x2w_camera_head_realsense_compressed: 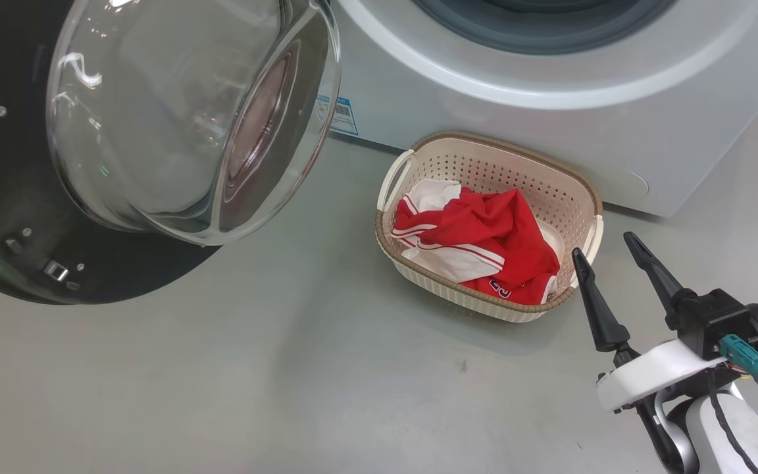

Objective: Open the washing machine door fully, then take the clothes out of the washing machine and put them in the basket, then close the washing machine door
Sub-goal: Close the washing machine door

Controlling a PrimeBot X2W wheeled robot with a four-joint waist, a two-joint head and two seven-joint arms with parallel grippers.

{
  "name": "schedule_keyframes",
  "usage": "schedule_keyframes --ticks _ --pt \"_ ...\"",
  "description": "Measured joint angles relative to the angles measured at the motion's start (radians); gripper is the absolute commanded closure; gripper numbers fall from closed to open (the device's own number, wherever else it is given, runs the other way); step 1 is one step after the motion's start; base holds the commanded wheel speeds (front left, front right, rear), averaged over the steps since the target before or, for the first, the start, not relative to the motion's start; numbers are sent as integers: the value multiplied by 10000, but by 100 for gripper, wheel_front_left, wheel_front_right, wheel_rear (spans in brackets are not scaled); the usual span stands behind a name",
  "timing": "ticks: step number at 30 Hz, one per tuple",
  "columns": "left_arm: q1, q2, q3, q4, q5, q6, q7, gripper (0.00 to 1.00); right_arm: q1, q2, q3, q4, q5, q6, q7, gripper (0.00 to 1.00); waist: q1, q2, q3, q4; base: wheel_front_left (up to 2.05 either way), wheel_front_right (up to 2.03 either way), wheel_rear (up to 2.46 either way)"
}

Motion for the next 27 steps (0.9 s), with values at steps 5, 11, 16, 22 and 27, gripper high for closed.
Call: schedule_keyframes --ticks 5,11,16,22,27 --pt "2 -15 -280 56 -343 -487 769 100 0 -40 -27 -15 2 0 0 0 0 0 1 98 0 0 0" --pt "34 -322 -619 -29 -644 -846 1643 100 0 -44 -33 -35 15 -2 0 0 0 0 -31 208 0 0 0" --pt "138 -382 -903 -255 -644 -1018 2182 100 0 -40 -29 -54 17 -15 0 0 0 0 -67 265 0 0 0" --pt "687 -499 -1062 -836 -700 -1120 2711 100 -2 113 61 -46 71 -15 -15 0 0 0 -131 132 0 0 0" --pt "1190 -734 -1218 -1417 -838 -1120 3210 100 -23 226 132 -38 82 -15 -115 0 0 0 -192 -104 0 0 0"
